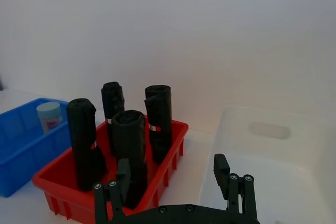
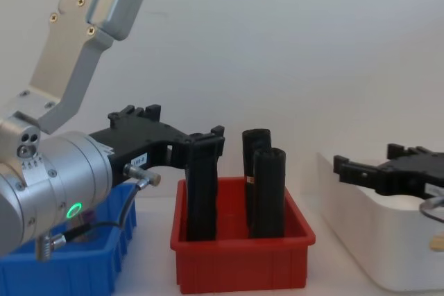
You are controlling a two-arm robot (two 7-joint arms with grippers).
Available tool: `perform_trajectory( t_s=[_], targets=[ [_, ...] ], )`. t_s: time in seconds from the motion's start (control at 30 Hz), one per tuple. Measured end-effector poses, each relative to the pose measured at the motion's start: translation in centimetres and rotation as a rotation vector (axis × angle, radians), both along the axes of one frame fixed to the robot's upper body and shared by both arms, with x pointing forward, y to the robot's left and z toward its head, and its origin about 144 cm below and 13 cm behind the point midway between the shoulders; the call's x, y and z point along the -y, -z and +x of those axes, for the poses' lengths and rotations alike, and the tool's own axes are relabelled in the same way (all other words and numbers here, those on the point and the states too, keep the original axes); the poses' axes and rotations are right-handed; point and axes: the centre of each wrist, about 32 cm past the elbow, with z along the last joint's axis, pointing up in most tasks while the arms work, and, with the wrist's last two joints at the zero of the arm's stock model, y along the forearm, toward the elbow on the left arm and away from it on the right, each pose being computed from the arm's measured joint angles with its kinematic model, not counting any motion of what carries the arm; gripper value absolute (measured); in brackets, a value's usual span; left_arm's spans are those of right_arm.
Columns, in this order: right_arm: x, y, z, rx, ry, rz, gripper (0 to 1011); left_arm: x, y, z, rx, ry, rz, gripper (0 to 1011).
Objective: Pick the cotton swabs from the blue box and place them into the white box.
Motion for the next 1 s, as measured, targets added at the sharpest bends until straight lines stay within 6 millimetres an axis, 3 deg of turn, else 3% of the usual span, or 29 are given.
perform_trajectory(
  t_s=[0.4, 1.0],
  targets=[
    [-1.8, 0.6, 3.7, -0.005, -0.127, -0.009, 1001, 0.0, 0.0, 0.0, 0.0, 0.0, 0.0, 1004],
    [-3.7, 0.9, 7.5, -0.013, -0.216, -0.034, 1001, 0.0, 0.0, 0.0, 0.0, 0.0, 0.0, 1004]
  ],
)
